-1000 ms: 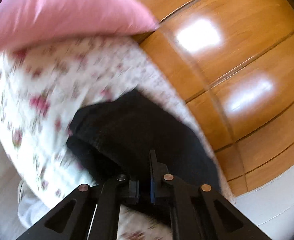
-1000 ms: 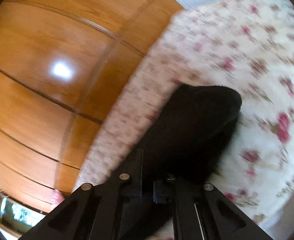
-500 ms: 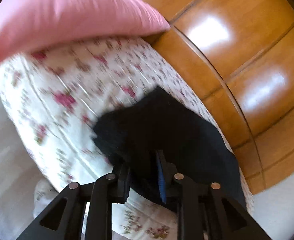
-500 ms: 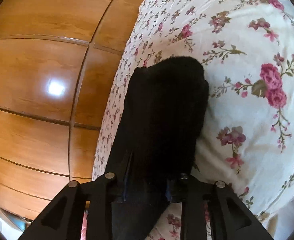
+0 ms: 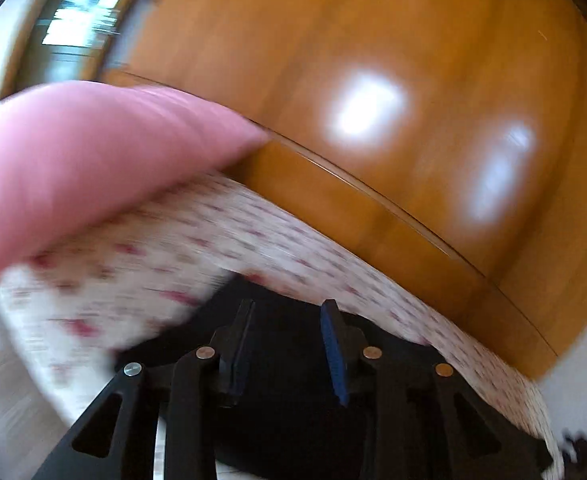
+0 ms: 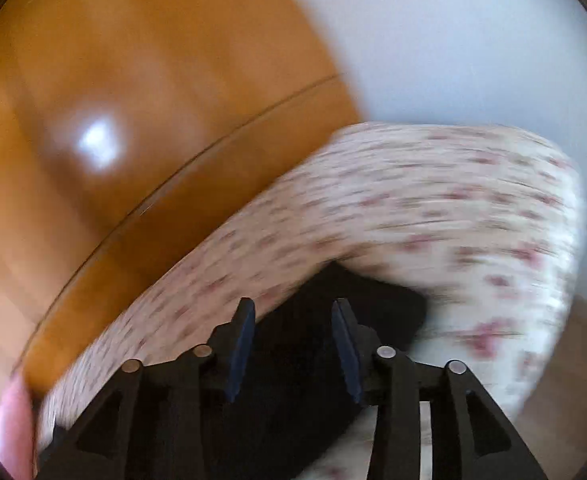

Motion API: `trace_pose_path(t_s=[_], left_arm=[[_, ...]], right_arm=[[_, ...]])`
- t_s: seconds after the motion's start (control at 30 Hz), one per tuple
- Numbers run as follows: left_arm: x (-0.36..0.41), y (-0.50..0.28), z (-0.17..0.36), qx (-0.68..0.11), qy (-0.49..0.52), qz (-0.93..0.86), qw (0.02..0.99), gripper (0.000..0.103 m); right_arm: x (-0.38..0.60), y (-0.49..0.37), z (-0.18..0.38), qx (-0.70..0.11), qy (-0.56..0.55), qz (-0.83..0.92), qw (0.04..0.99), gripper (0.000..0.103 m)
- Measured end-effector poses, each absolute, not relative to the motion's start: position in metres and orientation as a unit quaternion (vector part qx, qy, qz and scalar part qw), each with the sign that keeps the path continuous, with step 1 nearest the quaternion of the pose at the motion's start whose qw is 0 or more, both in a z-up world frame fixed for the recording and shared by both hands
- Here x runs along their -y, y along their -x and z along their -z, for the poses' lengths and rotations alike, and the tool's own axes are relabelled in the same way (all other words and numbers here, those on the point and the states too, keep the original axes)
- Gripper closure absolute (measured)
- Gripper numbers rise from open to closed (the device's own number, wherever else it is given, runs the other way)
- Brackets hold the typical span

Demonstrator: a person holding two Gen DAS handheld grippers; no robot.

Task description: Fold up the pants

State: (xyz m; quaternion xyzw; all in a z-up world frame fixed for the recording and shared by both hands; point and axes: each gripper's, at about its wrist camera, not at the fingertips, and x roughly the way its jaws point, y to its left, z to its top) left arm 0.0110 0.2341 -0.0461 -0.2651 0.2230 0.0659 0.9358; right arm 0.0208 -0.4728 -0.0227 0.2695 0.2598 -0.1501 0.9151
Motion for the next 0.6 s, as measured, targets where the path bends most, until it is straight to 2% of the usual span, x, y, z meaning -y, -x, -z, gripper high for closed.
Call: trace_pose_path(t_s=[0.17, 0.27, 0.3, 0.4, 0.47, 0.6], left_arm=[[-0.169, -0.093, 0.064, -0.304, 0.197, 0.069, 0.930, 0.067], [-0.146, -0.125, 0.085, -0.331, 0.137, 0.082, 0.930, 0.067], [-0.144, -0.129, 0.093, -0.341, 0.126, 0.078, 0.928, 0.067], [-0.154, -0.136, 0.130, -0.381, 0.165, 0.084, 0.906, 0.070], [-0.164, -0.120, 0.128, -0.342, 0.192, 0.092, 0.915, 0.070], [-0.164, -0.105, 0.132, -0.319, 0.182, 0.095, 0.925, 0.070]], right_arm=[[0.368, -0.089, 0.019, -0.317, -0.247, -0.086, 0.911, 0.058], [0.293, -0.134, 0.021, -0.365, -0.224, -0.192, 0.883, 0.049], [0.268, -0.148, 0.023, -0.381, -0.216, -0.226, 0.870, 0.049], [0.199, -0.183, 0.030, -0.419, -0.187, -0.304, 0.835, 0.048], [0.171, -0.201, 0.036, -0.436, -0.177, -0.322, 0.821, 0.047], [0.126, -0.241, 0.066, -0.495, -0.198, -0.343, 0.773, 0.046]])
